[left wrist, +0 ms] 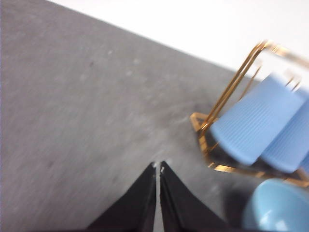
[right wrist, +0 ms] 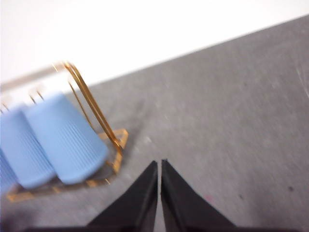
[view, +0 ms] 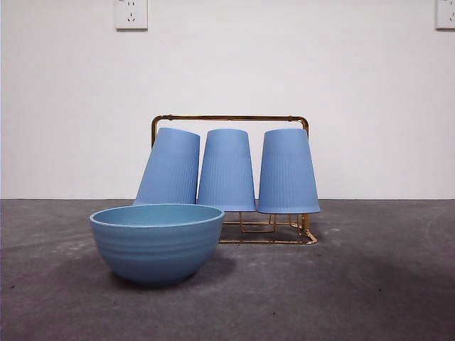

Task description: Right arm lift cup from the cupboard, then place it on the right of the bowl

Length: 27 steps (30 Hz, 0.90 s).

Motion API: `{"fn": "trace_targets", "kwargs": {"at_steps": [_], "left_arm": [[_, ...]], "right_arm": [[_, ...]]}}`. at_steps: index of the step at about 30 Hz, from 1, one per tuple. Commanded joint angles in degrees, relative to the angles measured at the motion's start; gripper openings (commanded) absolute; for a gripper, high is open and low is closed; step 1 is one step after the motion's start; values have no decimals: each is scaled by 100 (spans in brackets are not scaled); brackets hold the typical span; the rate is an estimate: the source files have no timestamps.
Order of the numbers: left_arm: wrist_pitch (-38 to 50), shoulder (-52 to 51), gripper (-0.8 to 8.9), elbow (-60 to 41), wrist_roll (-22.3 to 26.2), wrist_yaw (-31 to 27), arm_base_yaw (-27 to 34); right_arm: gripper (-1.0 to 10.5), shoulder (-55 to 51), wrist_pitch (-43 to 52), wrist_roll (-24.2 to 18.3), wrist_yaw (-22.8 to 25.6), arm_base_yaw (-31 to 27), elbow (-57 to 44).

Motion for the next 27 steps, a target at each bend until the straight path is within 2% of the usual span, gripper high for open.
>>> {"fn": "trace_targets", "kwargs": {"at_steps": [1,6,10,18,23,27], "left_arm": [[94,332,12,522,-238,33,-79],[-129,1316,12,1537,-122,433,-179],[-442,2107,12,2345,129,887,-286],[-922,3287,12,3731,476,1860,-656],[-1534,3869,12,4413,909,2605,-855],[-1646,4070,12,4522,1196,2927,-1016]], "right_arm": [[13,168,-173,420,-28,37,422],[13,813,-881,422,-446,63,1351],[13,1458,-1458,142,-994,68,2059],[13,2758,-2350,-1058,-2465,74,3272],[13,3305,-2702,-1707,-2728,249,3880],[13,3480,-2758,-2046,-2903,470,4131]]}}
